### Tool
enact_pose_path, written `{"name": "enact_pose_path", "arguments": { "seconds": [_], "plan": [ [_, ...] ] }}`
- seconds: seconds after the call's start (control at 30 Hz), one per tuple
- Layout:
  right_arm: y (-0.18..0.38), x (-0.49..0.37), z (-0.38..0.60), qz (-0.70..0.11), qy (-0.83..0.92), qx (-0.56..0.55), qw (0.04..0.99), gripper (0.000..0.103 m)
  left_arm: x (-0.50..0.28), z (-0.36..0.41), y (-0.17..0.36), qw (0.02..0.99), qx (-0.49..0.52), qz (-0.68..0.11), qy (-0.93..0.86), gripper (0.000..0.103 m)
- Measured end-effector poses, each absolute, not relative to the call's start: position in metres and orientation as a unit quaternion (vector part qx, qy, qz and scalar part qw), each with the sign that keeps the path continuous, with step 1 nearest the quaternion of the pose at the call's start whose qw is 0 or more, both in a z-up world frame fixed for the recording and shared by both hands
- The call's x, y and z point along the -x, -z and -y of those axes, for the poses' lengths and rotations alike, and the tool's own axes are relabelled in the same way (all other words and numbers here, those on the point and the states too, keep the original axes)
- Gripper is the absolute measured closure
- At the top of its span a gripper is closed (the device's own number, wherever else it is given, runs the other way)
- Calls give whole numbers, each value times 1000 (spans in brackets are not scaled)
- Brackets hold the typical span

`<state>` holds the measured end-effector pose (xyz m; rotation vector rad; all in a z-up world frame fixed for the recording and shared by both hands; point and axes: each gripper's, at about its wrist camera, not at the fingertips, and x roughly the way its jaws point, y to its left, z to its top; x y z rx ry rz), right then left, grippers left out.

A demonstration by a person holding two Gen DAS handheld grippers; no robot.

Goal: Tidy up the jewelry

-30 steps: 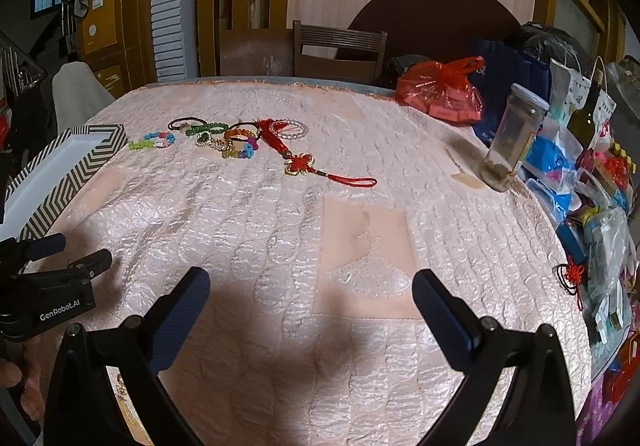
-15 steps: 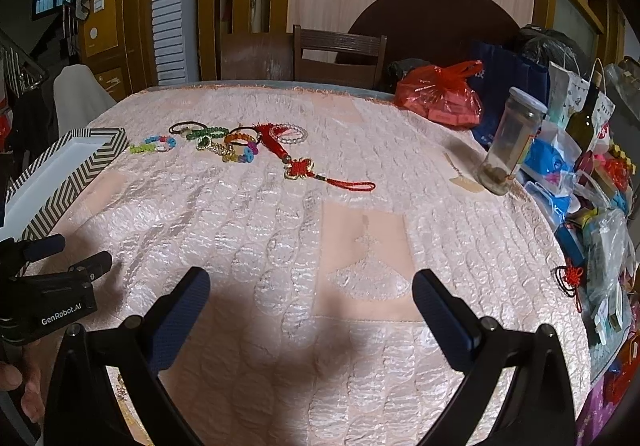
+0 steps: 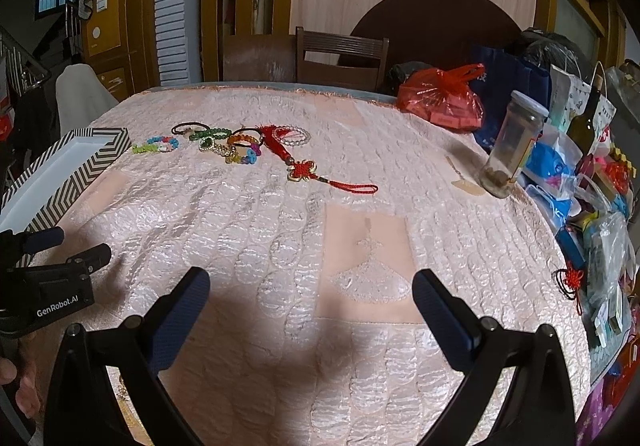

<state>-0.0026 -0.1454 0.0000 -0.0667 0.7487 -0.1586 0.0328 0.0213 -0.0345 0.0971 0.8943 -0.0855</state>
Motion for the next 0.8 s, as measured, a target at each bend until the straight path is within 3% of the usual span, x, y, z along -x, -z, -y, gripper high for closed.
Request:
{"name": "enact_pose_path", "arguments": {
  "seconds": [0.8],
  "plan": [
    [2,2,144,-364,77,35,928,0,-34,-20,39,897,-51,-437,41,55]
  ]
}}
